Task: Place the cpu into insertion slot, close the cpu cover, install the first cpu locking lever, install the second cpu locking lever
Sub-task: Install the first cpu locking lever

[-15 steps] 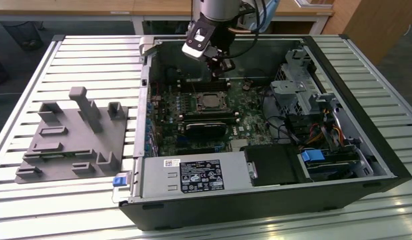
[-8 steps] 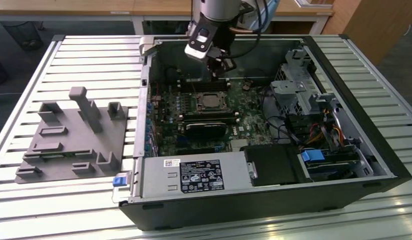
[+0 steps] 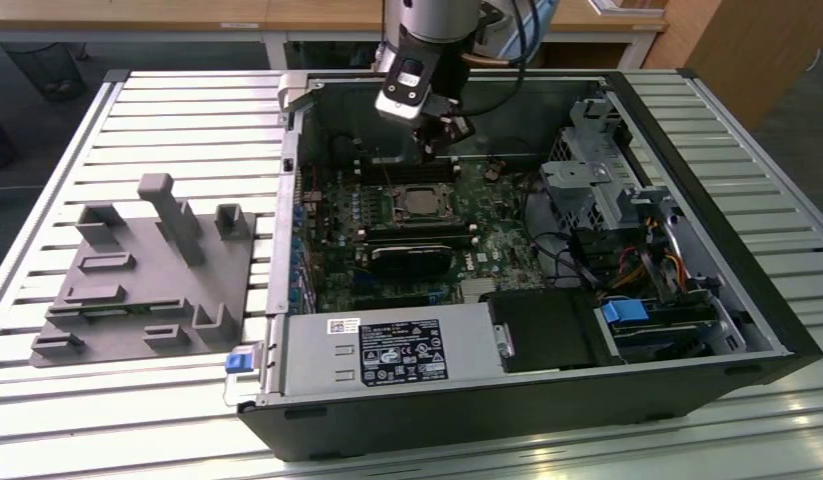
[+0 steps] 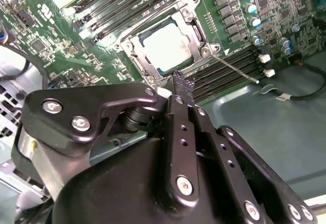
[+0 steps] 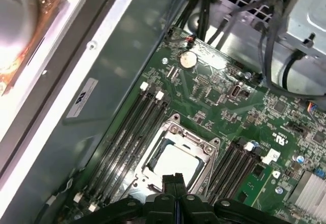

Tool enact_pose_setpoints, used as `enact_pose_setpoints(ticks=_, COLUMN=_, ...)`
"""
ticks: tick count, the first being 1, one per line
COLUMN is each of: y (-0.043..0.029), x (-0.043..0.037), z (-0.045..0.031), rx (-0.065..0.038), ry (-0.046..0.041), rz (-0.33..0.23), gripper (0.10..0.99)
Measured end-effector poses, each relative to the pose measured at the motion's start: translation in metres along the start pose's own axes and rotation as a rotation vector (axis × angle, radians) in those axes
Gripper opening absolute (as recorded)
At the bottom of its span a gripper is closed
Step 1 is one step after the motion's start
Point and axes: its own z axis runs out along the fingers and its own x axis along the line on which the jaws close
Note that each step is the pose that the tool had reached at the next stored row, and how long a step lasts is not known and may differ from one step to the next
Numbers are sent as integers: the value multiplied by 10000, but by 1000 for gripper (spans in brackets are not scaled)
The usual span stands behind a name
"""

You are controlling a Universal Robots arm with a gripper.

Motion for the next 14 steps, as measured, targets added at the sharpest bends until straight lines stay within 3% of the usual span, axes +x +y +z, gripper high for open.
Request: enact_pose_setpoints(ticks=14, y=0, x=0, z=0, rx=52, ry=66, rz=-1563, gripper=106)
